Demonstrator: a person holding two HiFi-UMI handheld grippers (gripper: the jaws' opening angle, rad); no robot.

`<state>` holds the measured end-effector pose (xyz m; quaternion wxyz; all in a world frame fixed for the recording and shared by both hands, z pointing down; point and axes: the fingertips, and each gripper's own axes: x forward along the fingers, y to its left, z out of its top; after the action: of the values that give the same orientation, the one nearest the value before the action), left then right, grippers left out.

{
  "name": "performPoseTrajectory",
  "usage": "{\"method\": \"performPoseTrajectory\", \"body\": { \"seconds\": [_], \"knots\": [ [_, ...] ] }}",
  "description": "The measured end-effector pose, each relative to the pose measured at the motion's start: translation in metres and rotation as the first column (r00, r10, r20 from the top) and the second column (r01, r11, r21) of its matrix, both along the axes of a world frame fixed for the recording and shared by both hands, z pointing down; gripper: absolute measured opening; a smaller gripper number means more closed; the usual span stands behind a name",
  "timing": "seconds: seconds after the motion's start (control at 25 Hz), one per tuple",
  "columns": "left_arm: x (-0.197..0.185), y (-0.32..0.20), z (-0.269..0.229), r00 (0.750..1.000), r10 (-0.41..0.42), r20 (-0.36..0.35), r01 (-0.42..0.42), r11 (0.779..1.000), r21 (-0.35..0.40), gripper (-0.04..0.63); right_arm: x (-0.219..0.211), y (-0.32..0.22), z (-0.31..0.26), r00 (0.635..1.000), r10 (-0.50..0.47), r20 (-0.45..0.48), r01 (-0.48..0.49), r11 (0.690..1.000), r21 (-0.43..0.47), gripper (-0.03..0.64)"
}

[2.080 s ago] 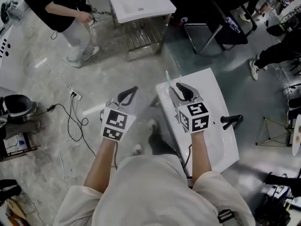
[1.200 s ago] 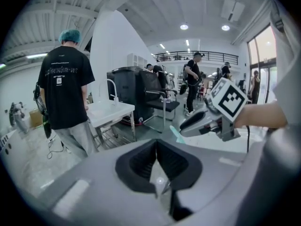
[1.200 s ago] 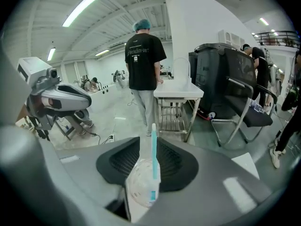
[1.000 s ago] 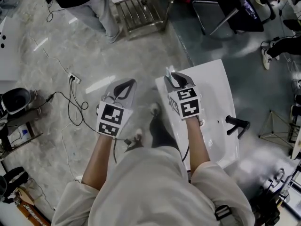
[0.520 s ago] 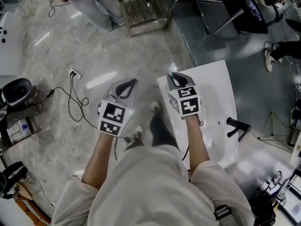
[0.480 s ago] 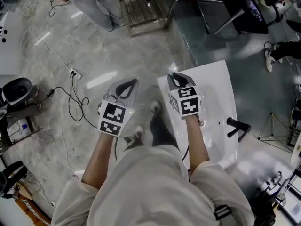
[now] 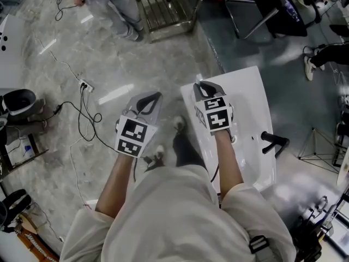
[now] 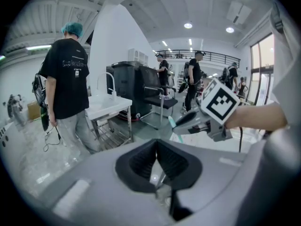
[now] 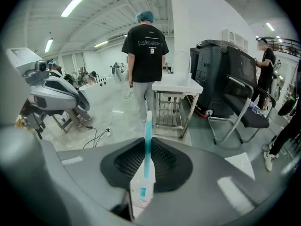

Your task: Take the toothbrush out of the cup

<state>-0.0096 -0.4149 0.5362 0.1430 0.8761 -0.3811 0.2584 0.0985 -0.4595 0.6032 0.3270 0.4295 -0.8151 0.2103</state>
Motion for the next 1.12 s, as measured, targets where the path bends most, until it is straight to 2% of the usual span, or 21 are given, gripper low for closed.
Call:
{"method": "performPoseTrajectory", "body": {
  "seconds": [0.56, 0.84, 1.12],
  "knots": [
    [0.003, 0.035, -0.043, 0.997, 0.032, -0.068, -0.026, 0.996, 0.080, 0.002, -0.001, 0.032, -0.085, 1.000, -0.004, -0.014, 0.006, 0.985, 0.174, 0.044],
    [0.004, 0.061, -0.072, 0.991, 0.063, -0.115, -0.048, 0.991, 0.124, 0.002, 0.001, 0.066, -0.122, 0.999, 0.028, -0.018, -0.023, 0.971, 0.238, 0.044],
    [-0.001, 0.098, -0.099, 0.987, 0.104, -0.121, -0.081, 0.979, 0.185, 0.002, 0.006, 0.118, -0.155, 0.997, 0.076, -0.009, -0.070, 0.956, 0.286, 0.044]
  ]
}}
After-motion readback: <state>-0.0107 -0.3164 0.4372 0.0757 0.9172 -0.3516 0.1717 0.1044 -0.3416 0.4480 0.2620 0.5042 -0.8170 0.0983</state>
